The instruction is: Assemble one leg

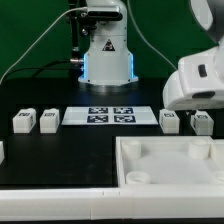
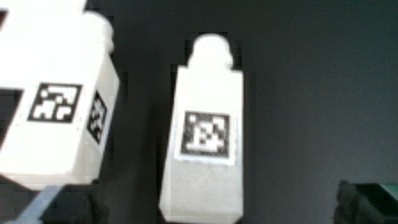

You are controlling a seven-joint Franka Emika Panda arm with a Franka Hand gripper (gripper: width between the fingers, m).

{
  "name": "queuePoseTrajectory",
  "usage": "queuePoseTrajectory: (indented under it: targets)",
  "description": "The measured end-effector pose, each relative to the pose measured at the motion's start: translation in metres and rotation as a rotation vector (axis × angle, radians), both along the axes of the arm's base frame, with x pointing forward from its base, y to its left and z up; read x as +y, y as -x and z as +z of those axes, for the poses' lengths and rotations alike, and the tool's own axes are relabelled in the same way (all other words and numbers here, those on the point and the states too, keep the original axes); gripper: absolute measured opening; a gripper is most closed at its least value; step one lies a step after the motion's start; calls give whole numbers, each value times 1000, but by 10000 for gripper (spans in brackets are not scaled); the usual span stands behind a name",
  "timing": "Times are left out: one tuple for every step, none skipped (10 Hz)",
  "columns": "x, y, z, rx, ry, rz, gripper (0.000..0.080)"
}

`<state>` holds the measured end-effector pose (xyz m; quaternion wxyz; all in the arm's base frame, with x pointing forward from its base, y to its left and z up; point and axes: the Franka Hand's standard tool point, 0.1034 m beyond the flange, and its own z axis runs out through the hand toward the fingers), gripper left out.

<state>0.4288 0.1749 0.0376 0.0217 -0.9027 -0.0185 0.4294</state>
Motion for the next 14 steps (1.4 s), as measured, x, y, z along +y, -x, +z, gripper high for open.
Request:
queuePoseTrajectory:
  targets:
    - [0, -1, -1, 3, 0, 0, 649]
    - [0, -1, -1, 2, -1, 1, 649]
    - [0, 0, -1, 3, -1, 1, 649]
    - [0, 0, -1, 3, -1, 1, 649]
    - [0, 0, -2, 4, 0, 1, 649]
    - [0, 7, -3, 37, 4, 7, 649]
    - [1, 12, -9, 52, 5, 11, 649]
    - [2, 15, -17, 35, 4, 9, 649]
    - [3, 20, -23, 30, 5, 8, 649]
    - [4, 23, -27, 26, 5, 9, 649]
    - [4, 26, -29, 24, 5, 8, 649]
    - [3, 27, -30, 24, 6, 8, 649]
    - [3, 27, -30, 23, 5, 8, 649]
    - [3, 27, -30, 23, 5, 8, 525]
